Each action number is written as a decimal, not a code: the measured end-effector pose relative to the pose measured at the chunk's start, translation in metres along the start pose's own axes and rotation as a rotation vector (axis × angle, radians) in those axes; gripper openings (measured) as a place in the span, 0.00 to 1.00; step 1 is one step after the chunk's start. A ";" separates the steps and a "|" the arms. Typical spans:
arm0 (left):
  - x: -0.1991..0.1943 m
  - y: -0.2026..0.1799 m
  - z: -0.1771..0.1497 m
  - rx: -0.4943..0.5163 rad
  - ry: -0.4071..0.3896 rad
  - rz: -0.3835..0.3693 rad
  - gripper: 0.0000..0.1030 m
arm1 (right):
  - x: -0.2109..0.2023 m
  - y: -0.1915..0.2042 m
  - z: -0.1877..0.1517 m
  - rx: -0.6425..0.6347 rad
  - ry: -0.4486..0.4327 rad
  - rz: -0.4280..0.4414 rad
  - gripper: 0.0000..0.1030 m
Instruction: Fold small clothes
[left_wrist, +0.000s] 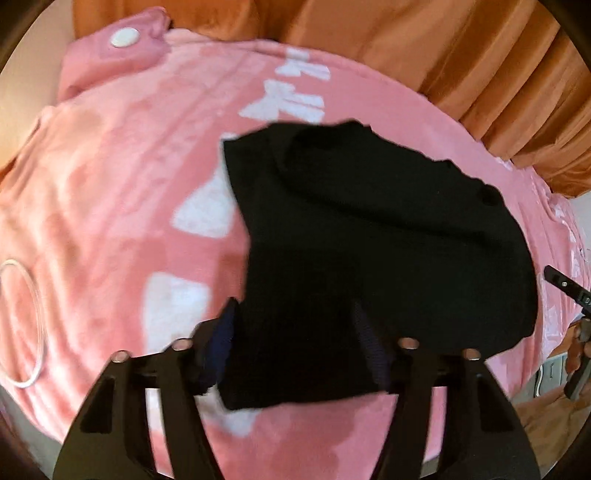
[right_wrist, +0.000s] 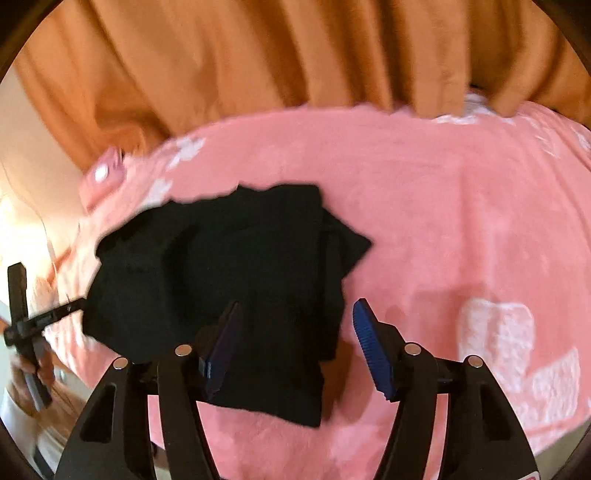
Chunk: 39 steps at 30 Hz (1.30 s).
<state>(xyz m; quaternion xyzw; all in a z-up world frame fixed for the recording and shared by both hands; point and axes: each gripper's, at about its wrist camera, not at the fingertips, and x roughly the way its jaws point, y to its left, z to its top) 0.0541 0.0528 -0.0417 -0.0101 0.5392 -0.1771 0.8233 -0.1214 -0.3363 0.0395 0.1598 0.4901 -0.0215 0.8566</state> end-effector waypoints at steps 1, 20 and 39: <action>0.004 -0.001 0.002 0.023 -0.006 0.024 0.35 | 0.012 0.002 0.001 -0.010 0.018 -0.005 0.61; -0.029 -0.003 0.041 0.001 -0.064 0.027 0.66 | 0.004 0.004 0.047 -0.023 -0.069 -0.032 0.62; -0.009 0.025 0.085 -0.044 -0.182 0.109 0.67 | 0.065 0.018 0.110 -0.013 -0.042 -0.066 0.38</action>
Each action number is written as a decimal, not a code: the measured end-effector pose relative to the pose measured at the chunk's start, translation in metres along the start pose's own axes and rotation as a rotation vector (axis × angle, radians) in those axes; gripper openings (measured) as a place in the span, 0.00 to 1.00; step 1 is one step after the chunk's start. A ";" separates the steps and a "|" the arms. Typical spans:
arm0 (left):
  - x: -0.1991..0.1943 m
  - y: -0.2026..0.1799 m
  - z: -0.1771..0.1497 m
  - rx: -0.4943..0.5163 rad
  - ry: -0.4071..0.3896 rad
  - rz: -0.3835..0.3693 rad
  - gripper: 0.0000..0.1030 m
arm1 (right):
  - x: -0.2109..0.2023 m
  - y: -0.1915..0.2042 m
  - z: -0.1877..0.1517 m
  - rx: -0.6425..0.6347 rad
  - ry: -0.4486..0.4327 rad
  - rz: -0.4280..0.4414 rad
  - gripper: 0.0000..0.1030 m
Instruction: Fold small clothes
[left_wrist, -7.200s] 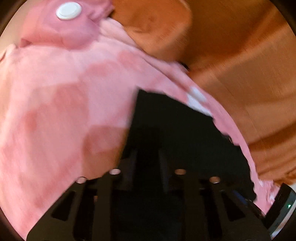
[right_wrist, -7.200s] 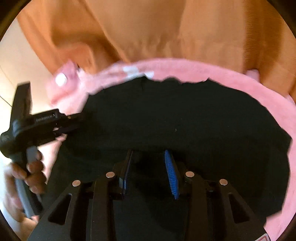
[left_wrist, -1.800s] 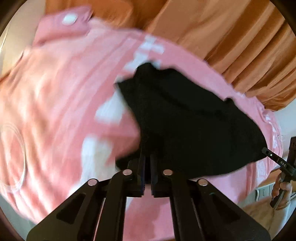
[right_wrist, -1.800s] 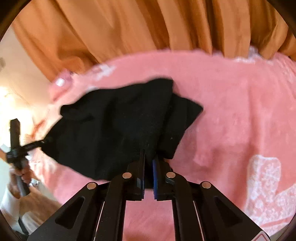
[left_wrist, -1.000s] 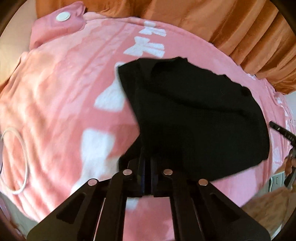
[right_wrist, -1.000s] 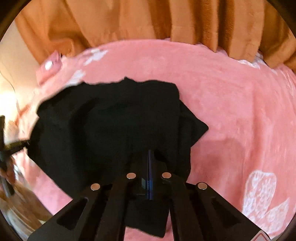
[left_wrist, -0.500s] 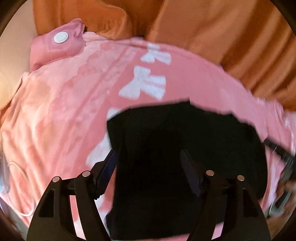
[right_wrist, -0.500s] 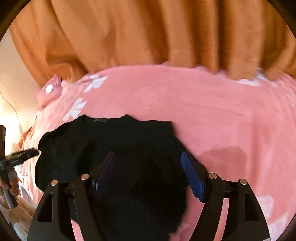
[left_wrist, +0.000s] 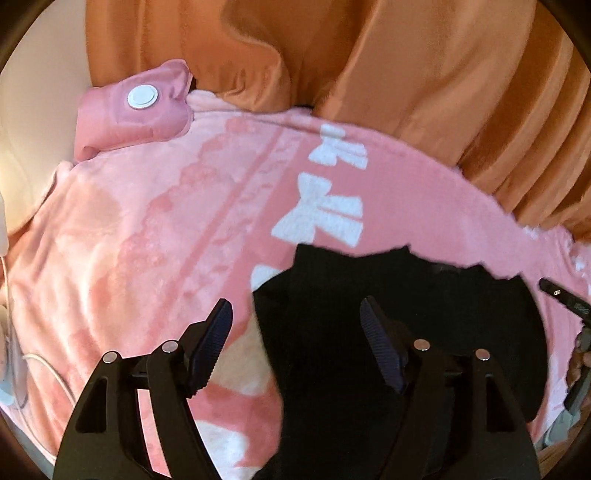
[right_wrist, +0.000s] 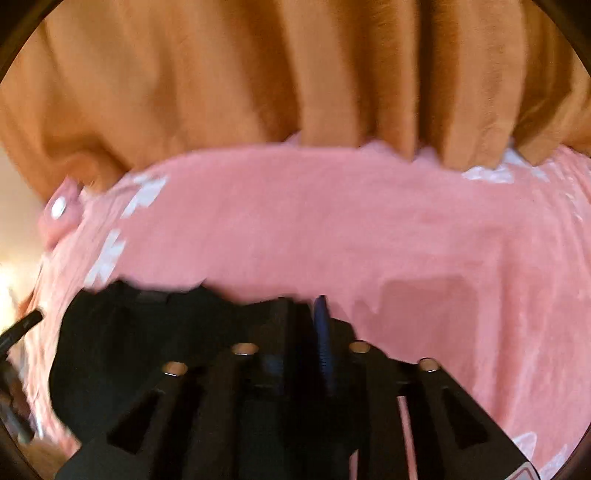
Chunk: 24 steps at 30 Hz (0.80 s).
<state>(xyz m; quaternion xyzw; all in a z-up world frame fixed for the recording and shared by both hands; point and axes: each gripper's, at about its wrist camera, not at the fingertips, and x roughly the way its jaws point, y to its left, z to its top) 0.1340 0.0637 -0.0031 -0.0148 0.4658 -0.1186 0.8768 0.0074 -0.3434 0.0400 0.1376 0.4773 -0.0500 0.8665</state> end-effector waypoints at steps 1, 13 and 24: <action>0.001 0.000 -0.001 0.006 0.006 0.005 0.67 | -0.004 0.004 -0.002 -0.021 -0.005 0.009 0.45; 0.014 -0.017 -0.007 0.036 0.033 0.008 0.68 | 0.006 -0.014 -0.003 0.079 0.049 -0.035 0.55; 0.050 -0.026 -0.002 0.019 0.094 0.012 0.70 | 0.035 -0.037 -0.007 0.186 0.129 0.077 0.56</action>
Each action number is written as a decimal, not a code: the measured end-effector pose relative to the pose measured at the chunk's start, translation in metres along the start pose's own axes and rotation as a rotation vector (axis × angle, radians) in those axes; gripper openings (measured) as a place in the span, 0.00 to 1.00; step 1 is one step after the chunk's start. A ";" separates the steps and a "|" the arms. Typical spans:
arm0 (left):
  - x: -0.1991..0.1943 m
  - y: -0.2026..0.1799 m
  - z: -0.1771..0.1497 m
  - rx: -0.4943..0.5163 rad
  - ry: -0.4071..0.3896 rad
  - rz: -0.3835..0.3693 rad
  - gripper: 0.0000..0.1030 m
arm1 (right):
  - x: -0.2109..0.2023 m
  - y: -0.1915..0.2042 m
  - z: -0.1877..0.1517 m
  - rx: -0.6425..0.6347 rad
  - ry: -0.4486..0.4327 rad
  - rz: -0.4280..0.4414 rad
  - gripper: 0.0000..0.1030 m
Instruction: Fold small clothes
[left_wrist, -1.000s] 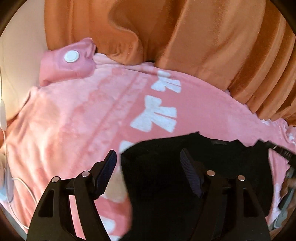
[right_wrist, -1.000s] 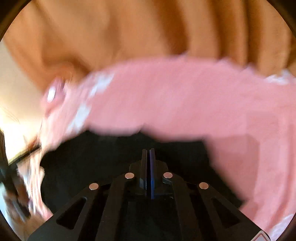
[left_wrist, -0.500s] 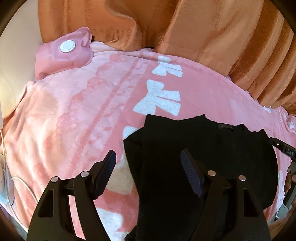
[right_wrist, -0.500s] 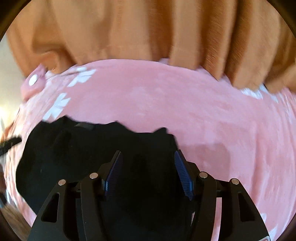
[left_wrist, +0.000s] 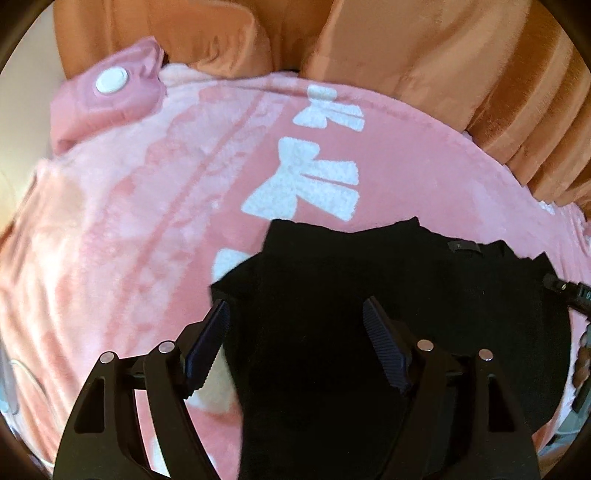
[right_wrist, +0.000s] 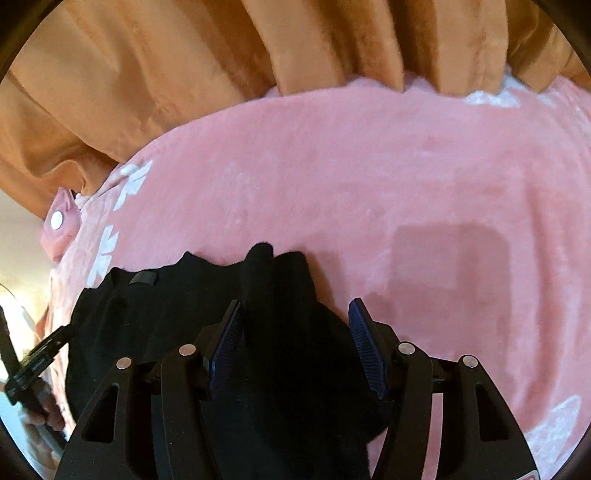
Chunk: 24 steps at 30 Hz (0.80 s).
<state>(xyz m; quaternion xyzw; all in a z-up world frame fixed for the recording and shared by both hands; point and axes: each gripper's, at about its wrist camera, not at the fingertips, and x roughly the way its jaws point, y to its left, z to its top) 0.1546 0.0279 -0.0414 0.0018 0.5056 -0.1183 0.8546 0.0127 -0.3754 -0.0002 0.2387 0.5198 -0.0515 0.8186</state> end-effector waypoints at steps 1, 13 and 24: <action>0.005 0.001 0.002 -0.017 0.009 -0.013 0.70 | 0.003 -0.001 0.000 0.005 0.007 0.012 0.56; -0.007 0.010 0.018 -0.114 -0.070 -0.163 0.06 | 0.000 0.008 0.008 -0.018 -0.072 0.109 0.08; -0.083 0.053 -0.006 -0.131 -0.173 -0.223 0.08 | -0.154 0.052 -0.040 -0.244 -0.465 0.281 0.06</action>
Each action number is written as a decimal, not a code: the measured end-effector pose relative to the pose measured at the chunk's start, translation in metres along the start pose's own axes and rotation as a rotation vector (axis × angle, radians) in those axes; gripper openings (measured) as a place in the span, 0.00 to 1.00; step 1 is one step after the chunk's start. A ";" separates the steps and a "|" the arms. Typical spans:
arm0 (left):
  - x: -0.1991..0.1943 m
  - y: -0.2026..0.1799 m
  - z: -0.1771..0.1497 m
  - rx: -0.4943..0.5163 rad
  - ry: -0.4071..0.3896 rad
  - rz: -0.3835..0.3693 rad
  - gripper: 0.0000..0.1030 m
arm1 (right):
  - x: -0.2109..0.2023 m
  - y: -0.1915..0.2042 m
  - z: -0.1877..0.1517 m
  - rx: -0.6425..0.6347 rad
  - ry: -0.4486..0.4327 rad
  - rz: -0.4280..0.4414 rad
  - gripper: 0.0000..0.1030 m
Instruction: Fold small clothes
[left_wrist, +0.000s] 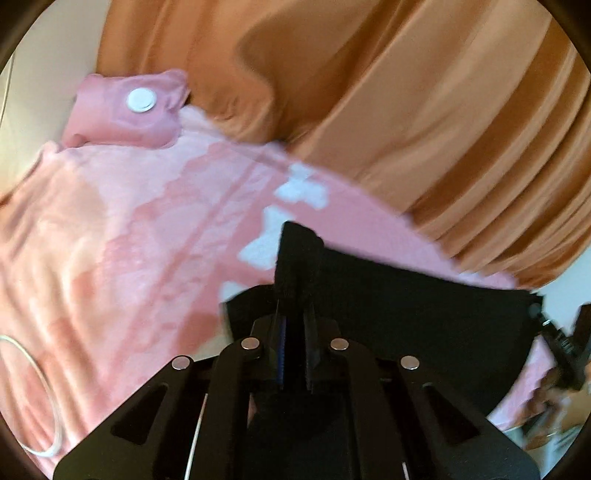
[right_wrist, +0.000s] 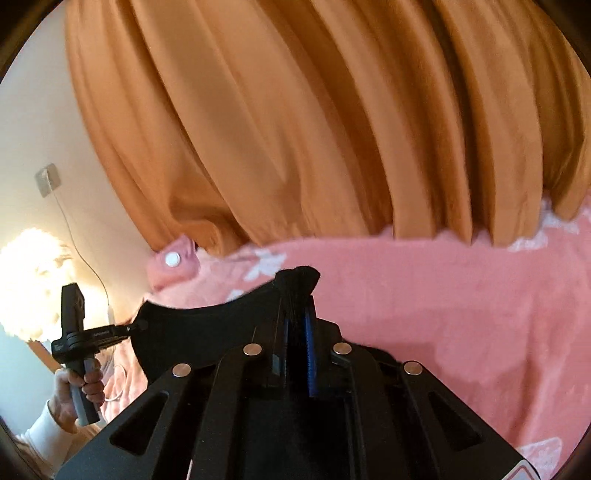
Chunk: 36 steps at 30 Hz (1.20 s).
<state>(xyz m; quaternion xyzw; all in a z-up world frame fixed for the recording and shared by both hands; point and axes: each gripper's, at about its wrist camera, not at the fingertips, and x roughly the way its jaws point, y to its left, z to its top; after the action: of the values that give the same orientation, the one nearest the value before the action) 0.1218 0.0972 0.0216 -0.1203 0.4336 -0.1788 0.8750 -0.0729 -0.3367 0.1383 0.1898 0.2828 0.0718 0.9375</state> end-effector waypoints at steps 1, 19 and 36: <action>0.024 0.002 -0.001 0.022 0.063 0.073 0.09 | 0.007 -0.005 -0.002 0.006 0.020 -0.028 0.06; 0.048 -0.001 -0.069 0.060 0.358 0.038 0.55 | 0.094 -0.086 -0.070 0.196 0.471 -0.234 0.51; 0.007 -0.012 -0.052 0.100 0.164 0.015 0.30 | 0.076 -0.086 -0.063 0.143 0.366 -0.407 0.03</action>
<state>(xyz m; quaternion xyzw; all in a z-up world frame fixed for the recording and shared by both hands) 0.0815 0.0800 -0.0102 -0.0582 0.4953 -0.2031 0.8427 -0.0426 -0.3778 0.0173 0.1787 0.4842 -0.1049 0.8501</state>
